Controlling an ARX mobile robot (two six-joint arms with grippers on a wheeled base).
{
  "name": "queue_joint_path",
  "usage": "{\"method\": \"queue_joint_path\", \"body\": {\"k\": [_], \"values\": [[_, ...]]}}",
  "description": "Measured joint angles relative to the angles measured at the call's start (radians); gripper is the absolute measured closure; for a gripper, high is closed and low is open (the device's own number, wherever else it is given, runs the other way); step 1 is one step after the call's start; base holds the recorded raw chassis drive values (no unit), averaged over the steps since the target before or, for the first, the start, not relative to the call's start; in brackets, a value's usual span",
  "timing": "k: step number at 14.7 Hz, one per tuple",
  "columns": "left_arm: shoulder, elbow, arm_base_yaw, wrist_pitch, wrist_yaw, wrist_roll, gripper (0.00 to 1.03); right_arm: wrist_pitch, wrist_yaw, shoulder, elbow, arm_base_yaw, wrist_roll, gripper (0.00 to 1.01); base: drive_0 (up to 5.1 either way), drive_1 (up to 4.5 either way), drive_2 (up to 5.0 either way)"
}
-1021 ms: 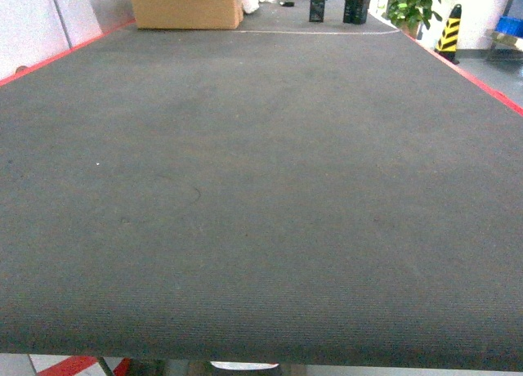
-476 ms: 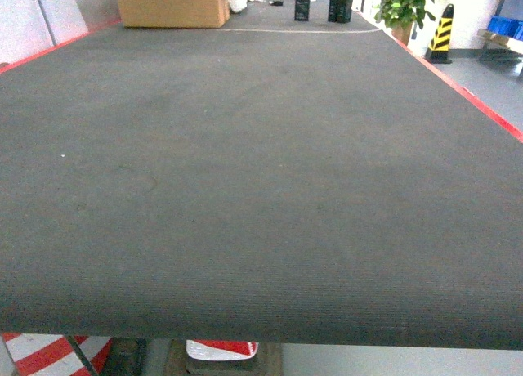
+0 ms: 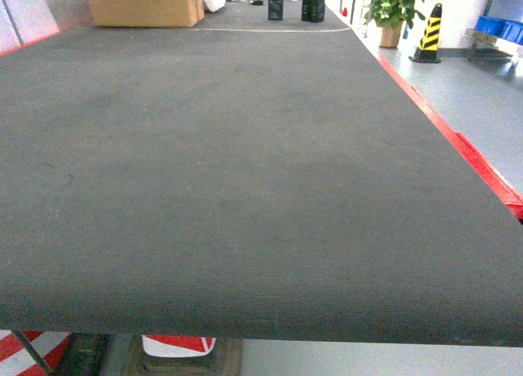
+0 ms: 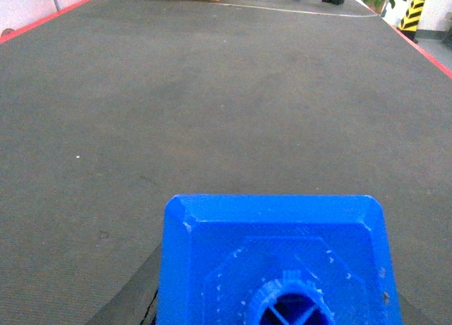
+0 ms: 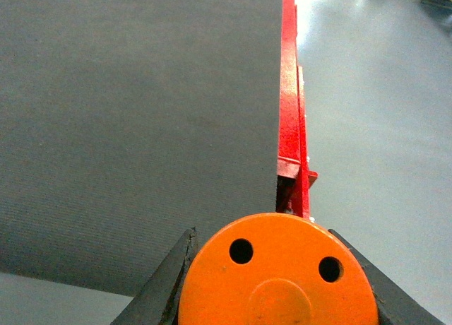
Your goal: Sort blue parts and orange caps into right shelf containers
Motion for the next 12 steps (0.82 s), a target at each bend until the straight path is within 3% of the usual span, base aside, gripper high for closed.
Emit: {"method": "queue_joint_path", "body": {"k": [12], "values": [[0.000, 0.000, -0.001, 0.003, 0.000, 0.000, 0.58, -0.004, 0.000, 0.000, 0.000, 0.000, 0.000, 0.58, 5.0, -2.51, -2.3]]}}
